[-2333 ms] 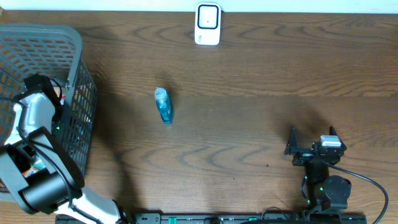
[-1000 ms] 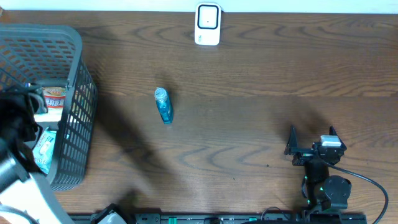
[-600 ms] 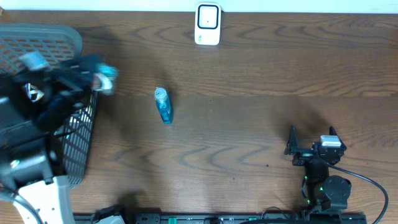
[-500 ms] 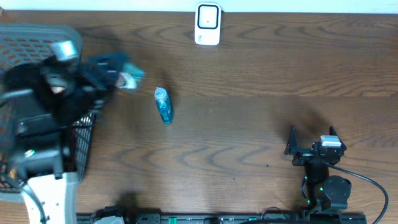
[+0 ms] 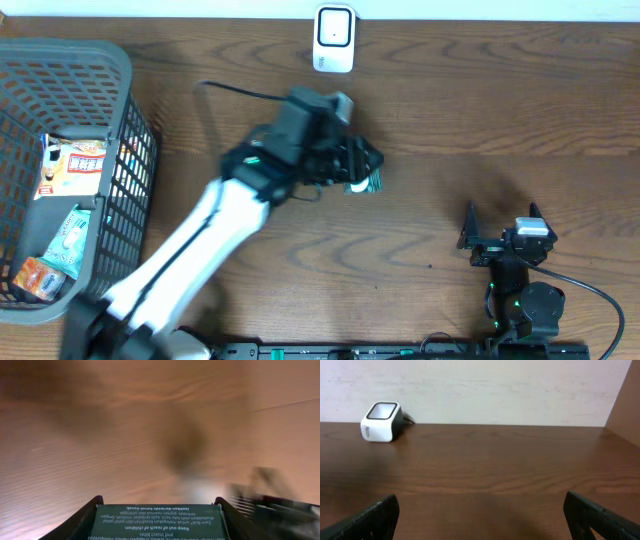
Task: Scan the item barcode
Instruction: 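Grasp the green Zam-Buk tin and carry it toward the scanner, then lower the green tin beside the bottle and open the left gripper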
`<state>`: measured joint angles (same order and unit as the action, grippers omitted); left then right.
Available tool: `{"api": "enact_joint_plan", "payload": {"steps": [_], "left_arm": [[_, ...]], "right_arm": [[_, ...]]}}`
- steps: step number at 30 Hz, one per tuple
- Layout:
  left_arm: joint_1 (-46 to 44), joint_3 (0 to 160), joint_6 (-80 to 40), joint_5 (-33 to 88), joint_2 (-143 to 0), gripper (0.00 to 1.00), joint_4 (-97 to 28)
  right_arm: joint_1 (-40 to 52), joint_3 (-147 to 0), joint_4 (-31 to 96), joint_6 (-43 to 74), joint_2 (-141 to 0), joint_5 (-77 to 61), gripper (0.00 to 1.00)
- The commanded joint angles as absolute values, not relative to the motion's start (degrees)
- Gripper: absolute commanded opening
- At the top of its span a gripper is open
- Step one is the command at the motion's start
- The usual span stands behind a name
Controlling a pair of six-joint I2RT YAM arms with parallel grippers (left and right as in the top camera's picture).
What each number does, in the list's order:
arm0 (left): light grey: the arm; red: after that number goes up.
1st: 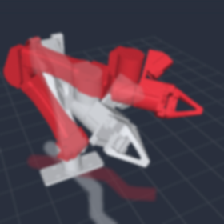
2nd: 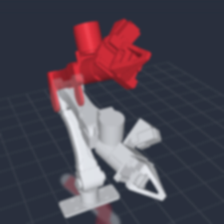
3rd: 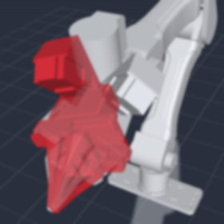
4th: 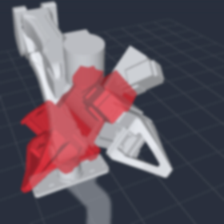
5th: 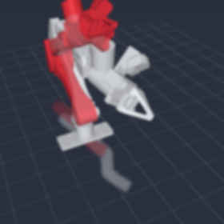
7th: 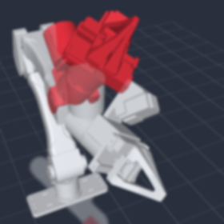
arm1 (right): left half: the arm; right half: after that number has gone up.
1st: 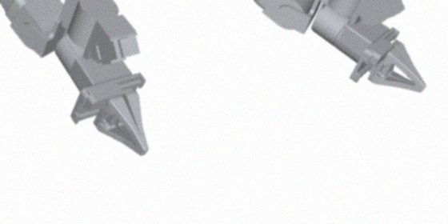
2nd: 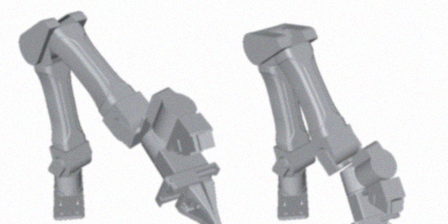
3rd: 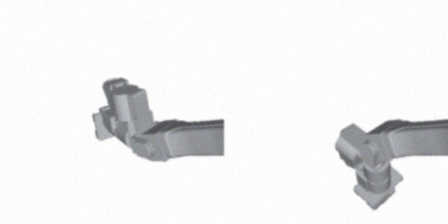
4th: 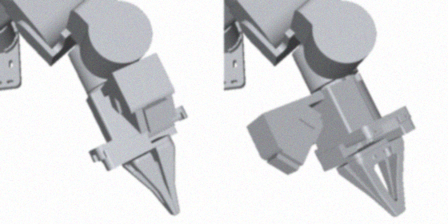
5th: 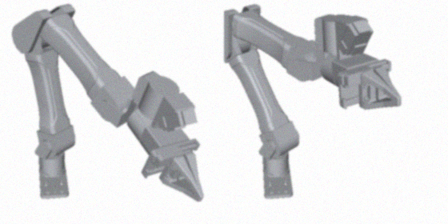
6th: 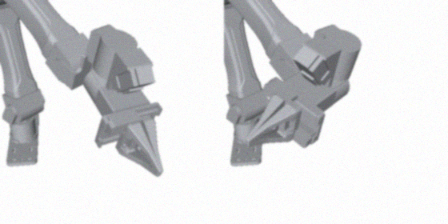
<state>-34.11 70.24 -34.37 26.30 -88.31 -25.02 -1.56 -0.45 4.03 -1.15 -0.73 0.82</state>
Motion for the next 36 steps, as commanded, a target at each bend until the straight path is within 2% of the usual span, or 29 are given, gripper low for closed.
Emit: {"api": "enact_joint_plan", "payload": {"steps": [1,9,16,32,35,36], "left_arm": [[-37.34,71.07,-30.59,7.01,-95.94,0.40,-27.59],[-38.06,71.07,-25.26,-5.17,-106.85,0.40,-29.91],[-38.06,71.05,-25.08,-12.45,-109.25,0.40,-29.93],[-38.06,68.23,-25.65,-12.51,-109.34,0.40,-29.69],[-38.06,68.23,-25.76,-12.51,-109.34,0.47,-29.71],[-38.06,68.23,-25.78,-12.49,-109.36,0.53,-29.71]], "right_arm": [[-0.75,-0.32,4.14,-2.00,-0.43,0.49,0.99],[-0.75,-0.32,4.14,-2.00,-0.43,0.49,0.99],[-0.75,-0.32,4.14,-2.00,-0.43,0.49,0.99],[-0.75,-0.32,4.14,-2.00,-0.43,0.49,0.99],[-0.75,-0.32,4.14,-2.00,-0.43,0.49,0.99],[-0.75,-0.32,4.14,-2.00,-0.43,0.49,0.99]]}}
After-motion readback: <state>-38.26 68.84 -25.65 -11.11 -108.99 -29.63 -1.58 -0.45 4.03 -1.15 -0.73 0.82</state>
